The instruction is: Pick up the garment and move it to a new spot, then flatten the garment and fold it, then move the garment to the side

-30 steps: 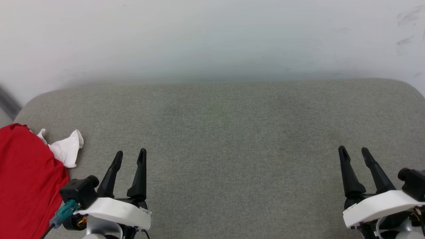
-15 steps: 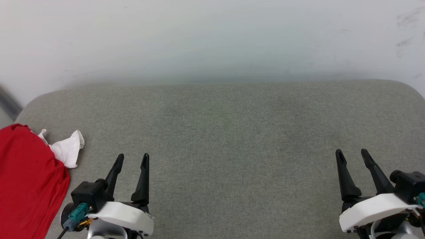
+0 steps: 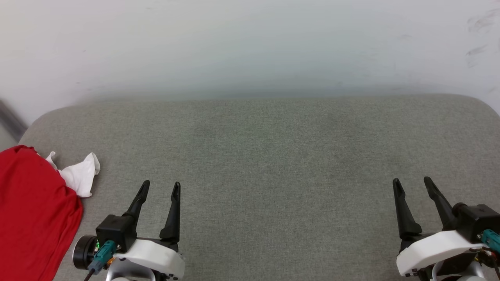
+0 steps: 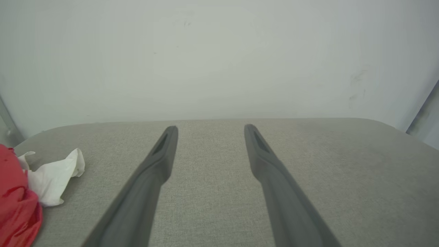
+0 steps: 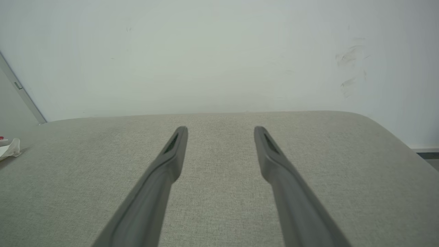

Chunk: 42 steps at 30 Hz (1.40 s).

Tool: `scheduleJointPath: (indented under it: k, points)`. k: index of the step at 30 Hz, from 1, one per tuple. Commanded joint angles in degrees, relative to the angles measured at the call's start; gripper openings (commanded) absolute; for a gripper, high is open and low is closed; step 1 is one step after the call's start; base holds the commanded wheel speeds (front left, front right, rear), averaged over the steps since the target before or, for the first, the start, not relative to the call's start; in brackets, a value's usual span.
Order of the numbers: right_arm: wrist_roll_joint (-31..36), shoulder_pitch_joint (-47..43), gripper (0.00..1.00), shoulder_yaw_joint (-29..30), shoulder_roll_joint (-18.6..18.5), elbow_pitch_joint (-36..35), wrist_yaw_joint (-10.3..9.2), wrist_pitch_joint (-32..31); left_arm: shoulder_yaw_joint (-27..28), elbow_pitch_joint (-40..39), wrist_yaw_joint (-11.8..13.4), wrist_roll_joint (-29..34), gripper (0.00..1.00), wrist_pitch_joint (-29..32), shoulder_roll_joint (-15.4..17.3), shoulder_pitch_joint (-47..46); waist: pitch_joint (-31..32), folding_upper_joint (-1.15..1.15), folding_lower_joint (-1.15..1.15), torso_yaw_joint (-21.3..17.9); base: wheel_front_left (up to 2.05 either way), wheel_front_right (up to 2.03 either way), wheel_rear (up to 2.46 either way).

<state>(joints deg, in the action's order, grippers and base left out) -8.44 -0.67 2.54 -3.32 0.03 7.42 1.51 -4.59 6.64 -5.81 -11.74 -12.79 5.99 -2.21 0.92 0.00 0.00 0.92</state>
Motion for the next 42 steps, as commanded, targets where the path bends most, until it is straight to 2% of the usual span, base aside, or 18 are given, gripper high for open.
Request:
scheduleJointPath:
  k: [1, 13, 20, 27, 42]
  points:
    - [1.12, -0.41, 1.0, 0.05, 0.21, -0.12, 0.11, 0.59, -0.03, -0.21, 0.18, 1.28, 1.0, -0.47, -0.07, -0.58, 0.02, 0.0, 0.0, 0.06, 0.0, 0.0, 0.0]
    - [4.65, -0.35, 1.0, 0.81, 0.44, 0.44, 0.07, 2.05, -0.07, -0.37, -0.21, 5.26, 1.0, -1.74, -0.55, -0.52, 0.48, 0.0, 0.0, 0.61, 0.0, 0.0, 0.0]
    - [6.89, -0.42, 1.0, 0.53, 0.5, 0.24, 0.07, 2.75, -0.42, -0.12, -0.58, 7.46, 1.0, -2.45, -0.64, -0.88, 0.78, 0.0, 0.0, 2.95, 0.0, 0.0, 0.0]
    - [5.96, -0.41, 1.0, -0.9, 0.49, -0.67, 0.07, 2.77, 0.3, 0.21, -0.71, 7.05, 1.0, -2.41, -1.0, -1.28, 0.56, 0.0, 0.0, 7.92, 0.0, 0.0, 0.0]
    - [5.21, -0.03, 1.0, -4.38, 0.46, -2.33, 0.06, 2.19, 2.84, -0.08, -0.21, 6.73, 1.0, -2.41, -1.74, -0.55, -0.45, 0.0, 0.0, 22.74, 0.0, 0.0, 0.0]
